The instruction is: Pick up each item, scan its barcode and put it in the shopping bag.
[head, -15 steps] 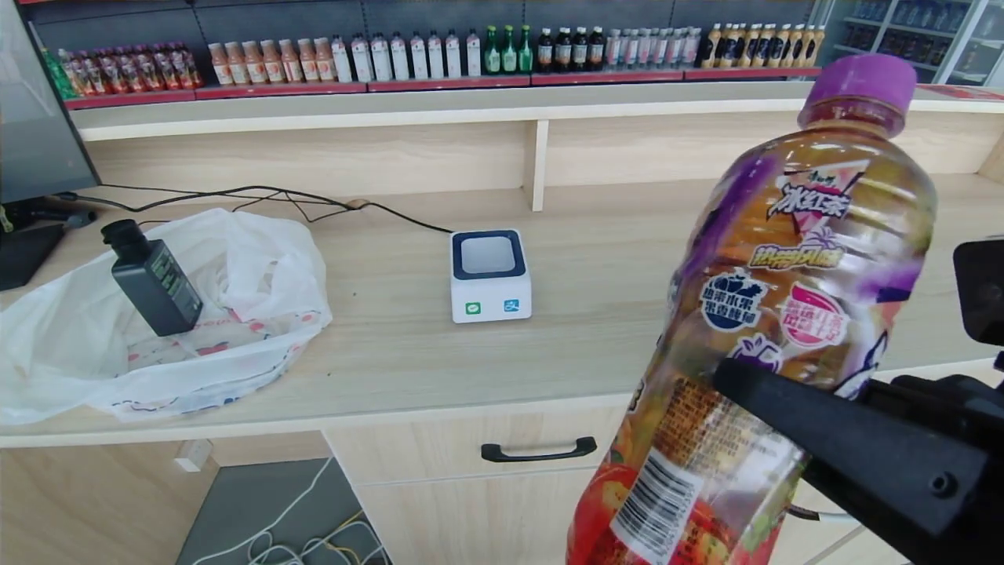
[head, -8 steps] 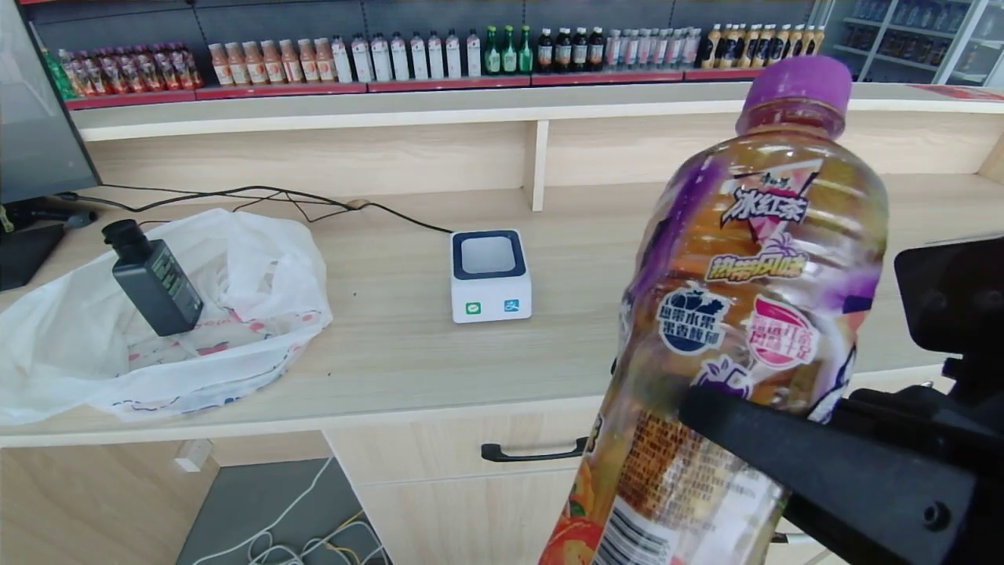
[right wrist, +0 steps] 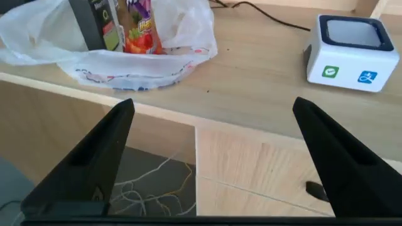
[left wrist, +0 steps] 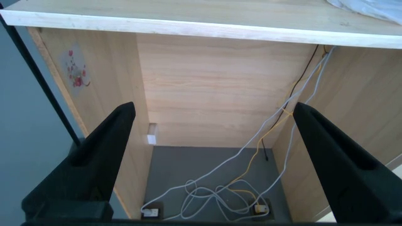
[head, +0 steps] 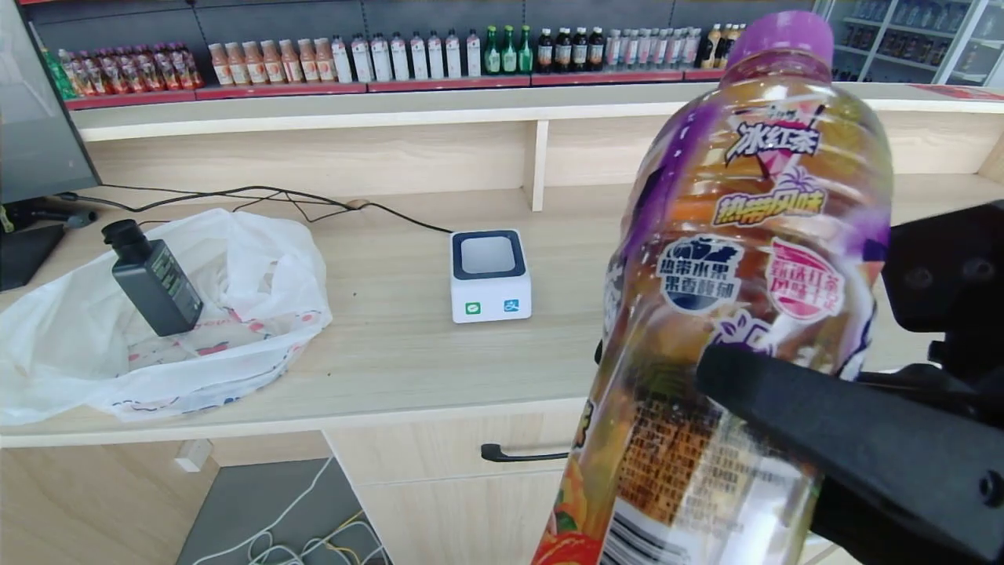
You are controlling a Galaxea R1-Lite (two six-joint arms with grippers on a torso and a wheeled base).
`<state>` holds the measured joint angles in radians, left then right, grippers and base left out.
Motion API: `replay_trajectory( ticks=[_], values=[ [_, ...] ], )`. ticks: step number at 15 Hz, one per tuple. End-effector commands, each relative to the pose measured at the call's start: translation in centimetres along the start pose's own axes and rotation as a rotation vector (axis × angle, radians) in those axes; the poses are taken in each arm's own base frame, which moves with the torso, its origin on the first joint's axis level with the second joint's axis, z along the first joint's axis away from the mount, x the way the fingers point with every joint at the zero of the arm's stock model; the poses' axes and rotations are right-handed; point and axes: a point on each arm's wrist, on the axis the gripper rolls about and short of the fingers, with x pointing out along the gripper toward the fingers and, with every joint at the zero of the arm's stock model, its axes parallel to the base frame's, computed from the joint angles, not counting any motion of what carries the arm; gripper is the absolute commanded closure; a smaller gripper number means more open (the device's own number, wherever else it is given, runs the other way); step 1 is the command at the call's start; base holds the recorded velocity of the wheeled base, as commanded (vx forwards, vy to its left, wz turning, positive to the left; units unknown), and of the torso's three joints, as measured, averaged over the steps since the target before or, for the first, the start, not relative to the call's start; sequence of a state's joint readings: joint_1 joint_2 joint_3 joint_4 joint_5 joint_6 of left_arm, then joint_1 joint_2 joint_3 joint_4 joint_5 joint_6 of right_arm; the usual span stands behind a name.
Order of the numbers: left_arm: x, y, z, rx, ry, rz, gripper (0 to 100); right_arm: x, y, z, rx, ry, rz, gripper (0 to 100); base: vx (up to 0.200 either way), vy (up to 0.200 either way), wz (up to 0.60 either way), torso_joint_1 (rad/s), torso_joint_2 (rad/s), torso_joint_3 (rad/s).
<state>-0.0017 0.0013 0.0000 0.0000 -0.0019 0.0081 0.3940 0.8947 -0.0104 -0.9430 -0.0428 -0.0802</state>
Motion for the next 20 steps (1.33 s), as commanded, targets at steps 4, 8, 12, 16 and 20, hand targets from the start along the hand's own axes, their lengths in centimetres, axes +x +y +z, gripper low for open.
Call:
replay_trajectory(
  ticks=[4, 8, 12, 16, 20],
  values=[
    [0.0, 0.0, 0.0, 0.000, 0.000, 0.001, 0, -9.1, 0.1, -5.0, -0.030, 0.087, 0.062, 0, 0.000, 0.000, 0.00, 0.000, 0.00, 0.000],
    [0.0, 0.0, 0.0, 0.000, 0.000, 0.001, 0, -11.1, 0.3, -7.0, 0.018, 0.046, 0.051, 0, 0.000, 0.000, 0.00, 0.000, 0.00, 0.000],
    [0.0, 0.0, 0.0, 0.000, 0.002, 0.001, 0, -10.8, 0.4, -7.0, 0.101, 0.085, -0.061, 0, 0.000, 0.000, 0.00, 0.000, 0.00, 0.000],
    [0.0, 0.0, 0.0, -0.002, 0.002, 0.001, 0, -9.9, 0.6, -6.8, 0.109, 0.208, -0.266, 0, 0.000, 0.000, 0.00, 0.000, 0.00, 0.000],
    [0.0, 0.0, 0.0, 0.000, 0.000, 0.001, 0, -10.9, 1.1, -7.0, 0.048, 0.079, -0.337, 0, 0.000, 0.000, 0.00, 0.000, 0.00, 0.000]
  ],
)
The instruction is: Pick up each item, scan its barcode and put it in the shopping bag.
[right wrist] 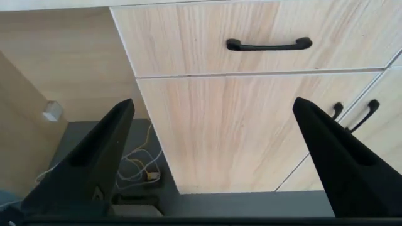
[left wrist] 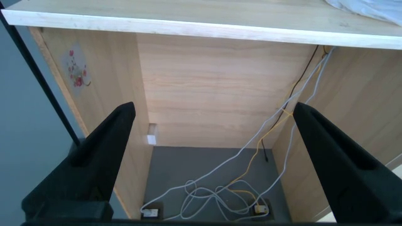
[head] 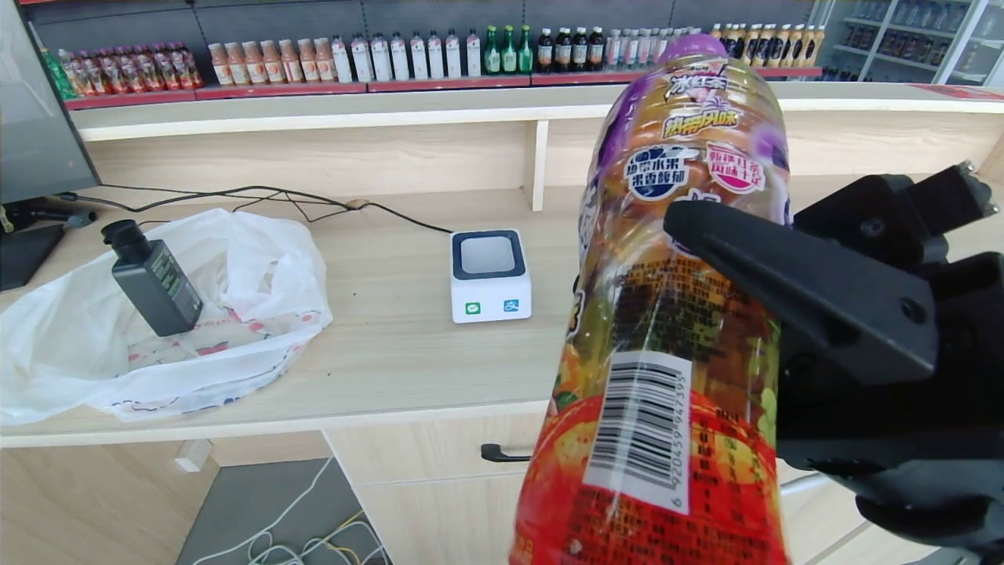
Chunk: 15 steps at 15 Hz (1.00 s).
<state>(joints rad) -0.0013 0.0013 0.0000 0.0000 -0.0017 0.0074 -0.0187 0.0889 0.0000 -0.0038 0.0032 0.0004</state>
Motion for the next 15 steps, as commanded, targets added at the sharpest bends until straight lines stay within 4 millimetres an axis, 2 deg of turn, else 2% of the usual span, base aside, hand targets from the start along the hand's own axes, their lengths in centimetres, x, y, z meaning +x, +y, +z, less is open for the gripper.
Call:
replay_trajectory(
  ticks=[1, 5, 8, 15],
  values=[
    [0.00, 0.00, 0.00, 0.000, 0.000, 0.000, 0, -0.67, -0.03, -0.24, -0.025, -0.088, 0.027, 0, 0.000, 0.000, 0.00, 0.000, 0.00, 0.000],
    [0.00, 0.00, 0.00, 0.000, 0.000, -0.002, 0, -0.67, -0.03, -0.24, 0.006, -0.088, 0.028, 0, 0.000, 0.000, 0.00, 0.000, 0.00, 0.000],
    [0.00, 0.00, 0.00, -0.001, 0.000, 0.000, 0, -0.67, -0.03, -0.24, 0.006, -0.088, 0.028, 0, -0.200, 0.000, 0.00, 0.009, 0.01, 0.004],
    [0.00, 0.00, -0.02, 0.002, 0.002, 0.000, 0, -0.67, -0.03, -0.24, 0.004, -0.088, 0.028, 0, 0.000, 0.000, 0.00, 0.000, 0.00, 0.000]
  ],
)
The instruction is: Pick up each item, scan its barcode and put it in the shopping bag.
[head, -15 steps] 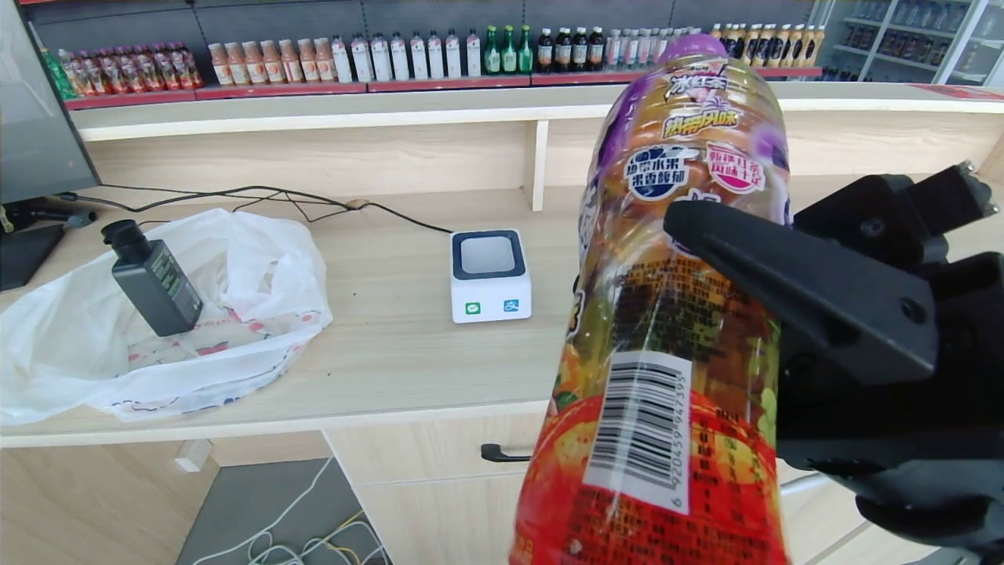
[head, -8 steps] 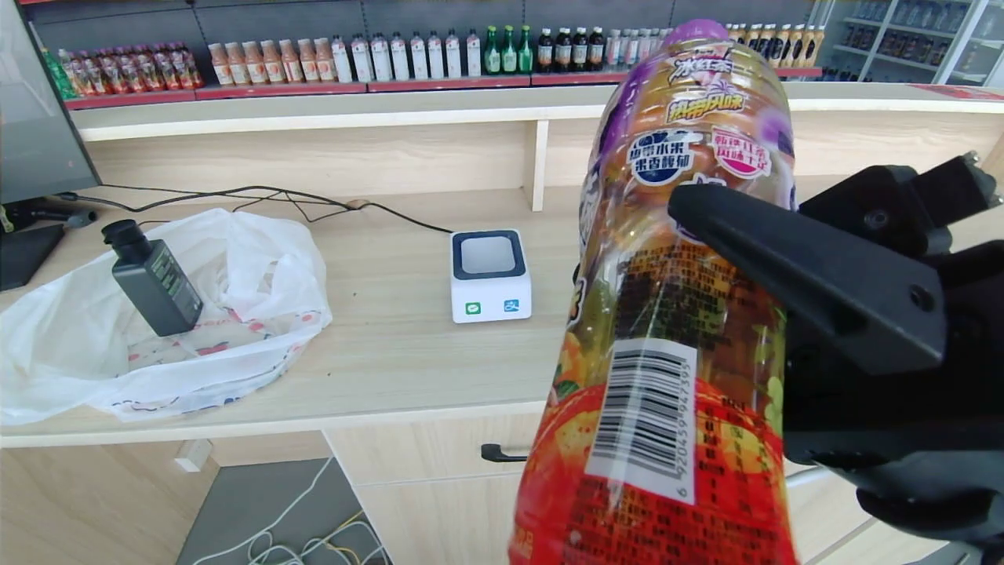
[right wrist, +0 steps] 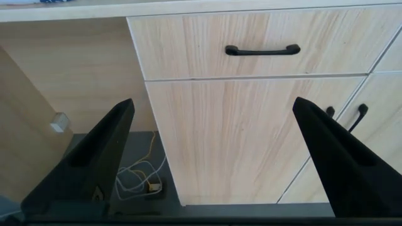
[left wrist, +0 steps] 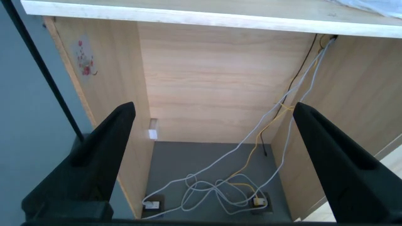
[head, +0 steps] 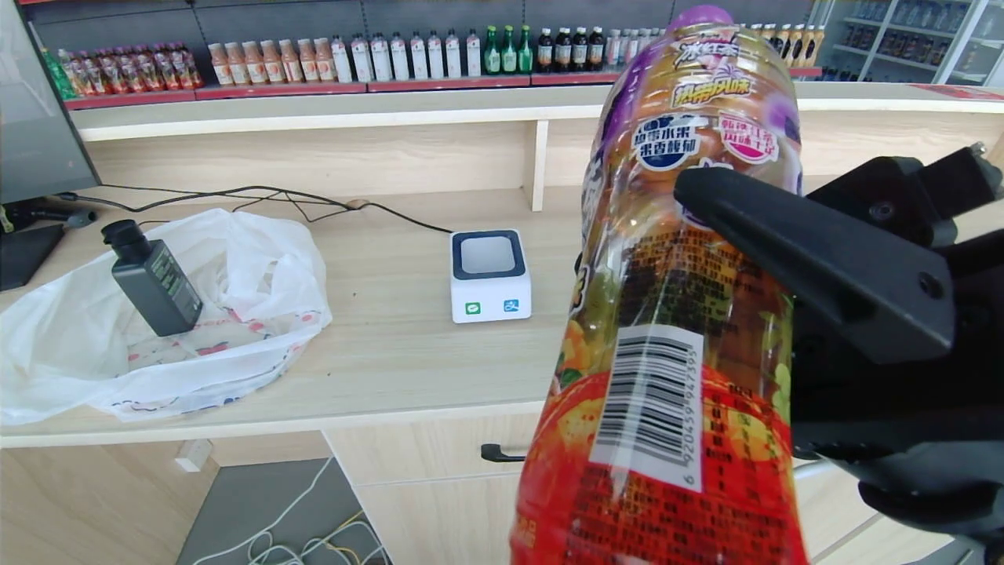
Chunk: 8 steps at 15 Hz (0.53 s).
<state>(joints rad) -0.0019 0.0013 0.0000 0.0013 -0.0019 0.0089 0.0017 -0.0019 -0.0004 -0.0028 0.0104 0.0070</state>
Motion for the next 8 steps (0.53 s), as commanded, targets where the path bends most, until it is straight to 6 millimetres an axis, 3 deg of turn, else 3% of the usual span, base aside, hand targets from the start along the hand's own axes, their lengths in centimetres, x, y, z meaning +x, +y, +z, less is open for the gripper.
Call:
replay_trajectory(
  ticks=[1, 2, 8],
  values=[
    [0.00, 0.00, 0.00, 0.000, 0.001, 0.001, 0, 0.02, 0.00, 0.00, -0.001, 0.002, 0.000, 0, 0.000, 0.000, 0.00, 0.000, 0.00, 0.000],
    [0.00, 0.00, 0.01, -0.003, -0.001, 0.001, 0, 0.02, 0.00, 0.00, 0.001, 0.002, 0.000, 0, 0.000, 0.000, 0.00, 0.000, 0.00, 0.000],
    [0.00, 0.00, 0.00, -0.003, 0.001, 0.001, 0, 0.02, 0.00, 0.00, -0.001, 0.002, 0.000, 0, 0.000, -0.200, 0.00, 0.002, 0.00, 0.001]
  ],
)
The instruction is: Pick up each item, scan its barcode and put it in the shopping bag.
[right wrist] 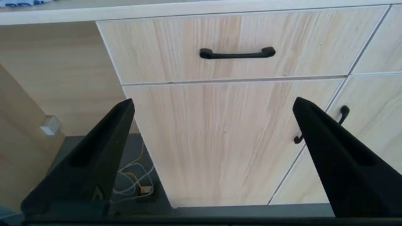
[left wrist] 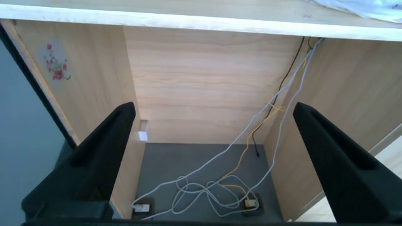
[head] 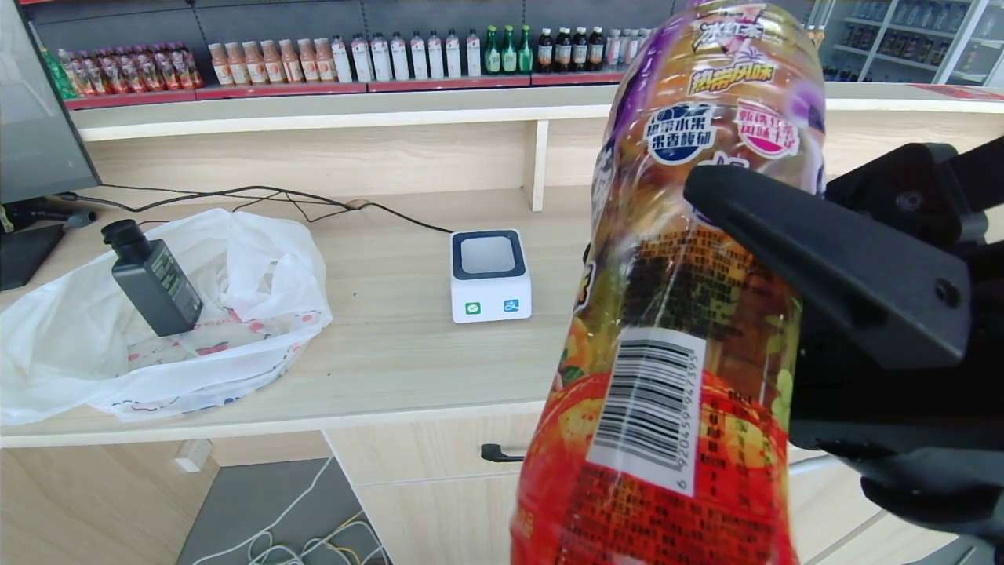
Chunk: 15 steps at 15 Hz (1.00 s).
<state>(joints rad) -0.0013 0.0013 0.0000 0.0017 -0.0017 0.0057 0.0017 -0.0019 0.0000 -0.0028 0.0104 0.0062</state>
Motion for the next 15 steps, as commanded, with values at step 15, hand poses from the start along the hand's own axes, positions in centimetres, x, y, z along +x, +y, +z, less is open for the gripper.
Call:
replay_trajectory(
  ticks=[15],
  values=[
    [0.00, 0.00, 0.00, -0.001, 0.000, 0.000, 0, 0.01, 0.00, 0.01, 0.009, 0.002, 0.000, 0, 0.000, -0.200, 0.00, 0.001, 0.00, 0.004]
  ],
)
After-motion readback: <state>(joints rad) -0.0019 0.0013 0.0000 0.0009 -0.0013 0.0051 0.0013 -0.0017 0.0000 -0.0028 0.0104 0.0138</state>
